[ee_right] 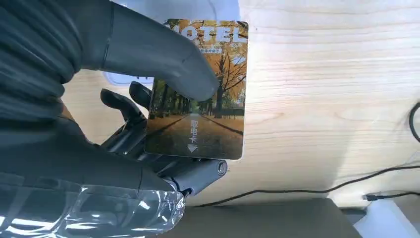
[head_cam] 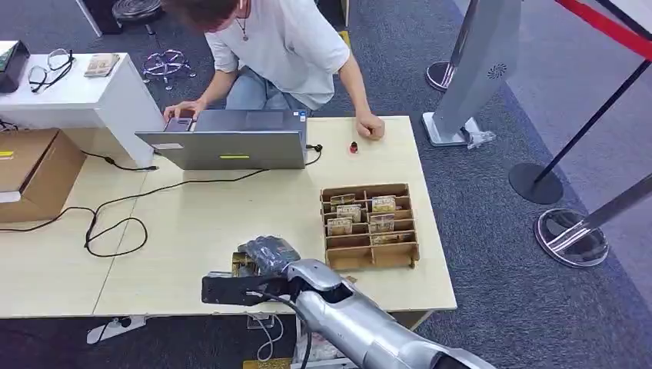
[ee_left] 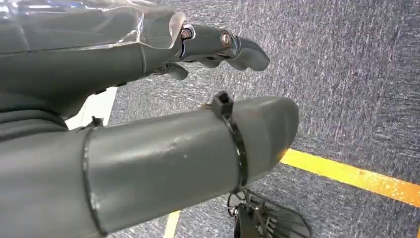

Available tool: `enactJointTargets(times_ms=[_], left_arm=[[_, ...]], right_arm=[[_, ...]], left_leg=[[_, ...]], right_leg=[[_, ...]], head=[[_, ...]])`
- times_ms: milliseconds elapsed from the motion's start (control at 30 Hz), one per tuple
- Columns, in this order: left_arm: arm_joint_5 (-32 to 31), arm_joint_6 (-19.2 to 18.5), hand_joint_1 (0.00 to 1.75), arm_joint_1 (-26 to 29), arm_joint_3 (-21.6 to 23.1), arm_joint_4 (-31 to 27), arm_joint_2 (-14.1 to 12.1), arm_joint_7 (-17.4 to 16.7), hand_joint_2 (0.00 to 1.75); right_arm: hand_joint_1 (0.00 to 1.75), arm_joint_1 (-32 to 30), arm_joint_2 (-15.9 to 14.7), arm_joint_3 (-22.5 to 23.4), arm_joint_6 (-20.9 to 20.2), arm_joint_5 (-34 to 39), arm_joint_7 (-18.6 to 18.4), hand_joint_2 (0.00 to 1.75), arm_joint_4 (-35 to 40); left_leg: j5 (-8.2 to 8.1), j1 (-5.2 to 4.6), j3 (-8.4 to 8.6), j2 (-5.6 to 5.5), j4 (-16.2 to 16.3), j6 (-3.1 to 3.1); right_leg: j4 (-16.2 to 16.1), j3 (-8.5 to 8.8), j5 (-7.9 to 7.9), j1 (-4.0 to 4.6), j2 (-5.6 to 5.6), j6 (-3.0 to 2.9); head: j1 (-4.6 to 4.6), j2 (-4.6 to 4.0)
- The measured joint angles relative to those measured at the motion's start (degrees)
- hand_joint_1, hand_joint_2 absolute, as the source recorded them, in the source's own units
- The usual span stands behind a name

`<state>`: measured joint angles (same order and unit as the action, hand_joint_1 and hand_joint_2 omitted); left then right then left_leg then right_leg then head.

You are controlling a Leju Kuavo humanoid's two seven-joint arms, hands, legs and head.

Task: Pass the card to the sensor for recognition and then transmit it.

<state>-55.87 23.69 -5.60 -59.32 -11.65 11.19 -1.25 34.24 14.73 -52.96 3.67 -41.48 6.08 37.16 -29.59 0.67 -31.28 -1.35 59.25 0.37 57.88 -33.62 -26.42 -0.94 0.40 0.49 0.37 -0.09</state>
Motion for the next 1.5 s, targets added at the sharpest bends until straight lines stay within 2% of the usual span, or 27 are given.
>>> enactJointTargets(times_ms=[567, 800, 933, 1500], left_arm=[[-0.85, -0.37, 0.00, -0.19, 0.00, -0.02, -0.22, 0.00, 0.00], [-1.44, -0.92, 0.00, -0.32, 0.00, -0.02, -0.26, 0.00, 0.00], [-1.75, 0.78, 0.00, -0.20, 0.02, 0.00, 0.04, 2.14, 0.00], [-2.21, 1.03, 0.00, -0.22, 0.09, 0.00, 0.66, 2.43, 0.00]], right_arm=[[1.75, 0.44, 1.00, -0.02, 0.96, -0.35, -1.29, 1.75, -2.01], [1.75, 0.69, 1.31, -0.02, 3.70, -2.95, -3.43, 1.75, -4.98], [1.75, 0.67, 1.31, -0.02, 5.40, -4.59, -4.76, 1.75, -6.90], [1.75, 0.67, 1.31, -0.17, 8.15, -7.56, -5.75, 1.75, -10.80]], left_leg=[[0.00, 0.00, 0.00, 0.00, 0.00, 0.00], [0.00, -0.01, 0.00, 0.00, 0.00, 0.00], [0.00, -0.01, 0.00, 0.00, 0.00, 0.00], [0.00, -0.01, 0.02, 0.01, 0.00, 0.00]], right_leg=[[0.00, 0.00, 0.00, 0.00, 0.00, 0.00], [0.00, 0.00, 0.00, -0.01, 0.00, 0.00], [-0.01, 0.00, 0.00, -0.01, 0.00, 0.00], [-0.01, 0.01, 0.00, -0.01, 0.00, 0.00]], head=[[0.00, 0.00], [0.00, 0.00], [-0.02, 0.00], [0.00, 0.00]])
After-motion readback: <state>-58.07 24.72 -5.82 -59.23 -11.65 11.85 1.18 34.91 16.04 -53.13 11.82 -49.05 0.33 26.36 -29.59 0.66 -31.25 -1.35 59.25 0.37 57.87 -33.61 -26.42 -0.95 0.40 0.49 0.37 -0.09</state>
